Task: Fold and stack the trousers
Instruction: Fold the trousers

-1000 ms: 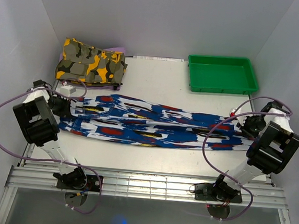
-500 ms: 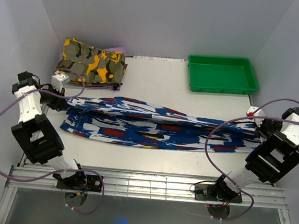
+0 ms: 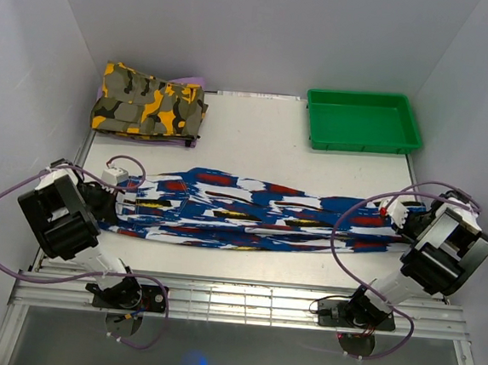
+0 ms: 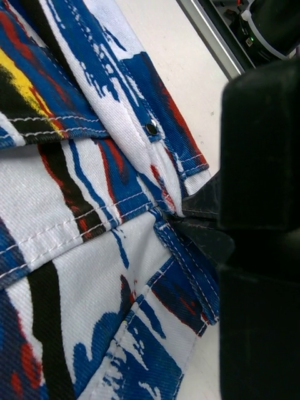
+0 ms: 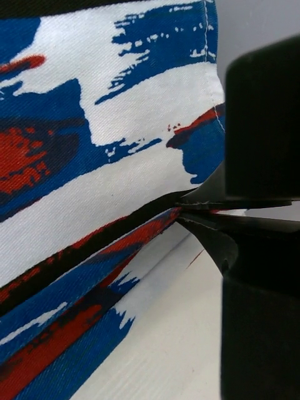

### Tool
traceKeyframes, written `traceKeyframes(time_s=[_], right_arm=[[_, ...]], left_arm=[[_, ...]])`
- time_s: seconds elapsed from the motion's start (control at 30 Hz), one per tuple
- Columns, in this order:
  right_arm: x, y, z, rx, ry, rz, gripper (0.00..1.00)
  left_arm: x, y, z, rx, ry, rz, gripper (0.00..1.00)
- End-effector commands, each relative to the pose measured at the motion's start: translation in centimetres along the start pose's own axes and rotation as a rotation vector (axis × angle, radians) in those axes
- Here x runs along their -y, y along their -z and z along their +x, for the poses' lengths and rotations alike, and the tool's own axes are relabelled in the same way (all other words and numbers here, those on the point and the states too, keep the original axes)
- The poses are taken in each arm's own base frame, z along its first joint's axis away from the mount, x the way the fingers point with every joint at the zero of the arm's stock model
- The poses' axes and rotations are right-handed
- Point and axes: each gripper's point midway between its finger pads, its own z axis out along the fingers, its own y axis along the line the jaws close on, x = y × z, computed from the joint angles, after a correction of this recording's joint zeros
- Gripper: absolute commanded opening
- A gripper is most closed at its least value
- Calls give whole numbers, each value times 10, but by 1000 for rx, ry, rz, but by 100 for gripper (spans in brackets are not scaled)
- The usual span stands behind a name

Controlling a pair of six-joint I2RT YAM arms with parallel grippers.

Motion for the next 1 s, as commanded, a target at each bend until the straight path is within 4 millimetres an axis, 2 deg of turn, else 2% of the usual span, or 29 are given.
traceKeyframes(time_s=[0.0, 0.07, 0.1, 0.13, 0.2, 0.23, 0.27, 0.3, 0.33, 0.4, 0.43, 0.47, 0.53, 0.57, 0.63, 0.67, 0.73, 0.77, 0.8, 0.83, 0.87, 0.93, 0.97], right_arm=[[48, 20, 37, -181, 2, 129, 8], [52, 23, 34, -197, -2, 120, 26], [54, 24, 29, -179, -5, 119, 39], [58, 32, 22, -162, -19, 118, 66], [66, 39, -1, -109, -2, 126, 77], [68, 43, -11, -88, -4, 122, 83], [69, 52, -31, -56, 18, 95, 86], [69, 56, -48, -9, 30, 84, 89], [70, 60, -61, 17, 40, 75, 89], [68, 72, -108, 120, 65, 51, 89], [66, 74, -124, 157, 72, 41, 89], [63, 77, -156, 204, 81, 30, 88], [57, 76, -199, 296, 92, 8, 86], [45, 72, -236, 336, 148, -25, 85], [39, 65, -277, 397, 114, -32, 82], [19, 58, -315, 425, 186, -75, 81], [11, 53, -354, 490, 176, -78, 80], [-7, 47, -381, 514, 220, -116, 79], [-17, 44, -399, 536, 198, -145, 79], [-16, 38, -421, 564, 211, -136, 76], [-38, 36, -448, 580, 259, -167, 74], [-48, 31, -487, 603, 267, -193, 69], [-67, 32, -509, 624, 306, -219, 67]], left_arm=[[-52, 4, 22, -134, -82, -181, 6], [-48, 10, 9, -83, -86, -165, 22], [-47, 14, 1, -54, -85, -157, 37], [-47, 23, -17, 14, -101, -162, 45], [-34, 31, -30, 62, -104, -124, 62], [-30, 38, -37, 86, -121, -123, 66], [-20, 43, -45, 115, -142, -97, 71], [-17, 48, -49, 131, -145, -100, 73], [-14, 53, -53, 148, -142, -109, 86], [-10, 71, -69, 217, -69, -142, 87], [-8, 78, -75, 248, -36, -144, 97], [-4, 87, -83, 309, 9, -131, 98], [-2, 101, -96, 378, 143, -122, 98], [0, 106, -96, 400, 203, -111, 98], [9, 107, -101, 428, 317, -53, 98], [14, 105, -99, 421, 362, -29, 97], [19, 100, -95, 408, 460, 8, 95], [19, 99, -93, 407, 494, 11, 94], [17, 98, -93, 409, 524, 12, 93], [14, 97, -87, 409, 580, 6, 93], [13, 97, -88, 424, 636, 14, 93], [13, 94, -87, 450, 690, 48, 96], [10, 91, -87, 462, 717, 46, 98]])
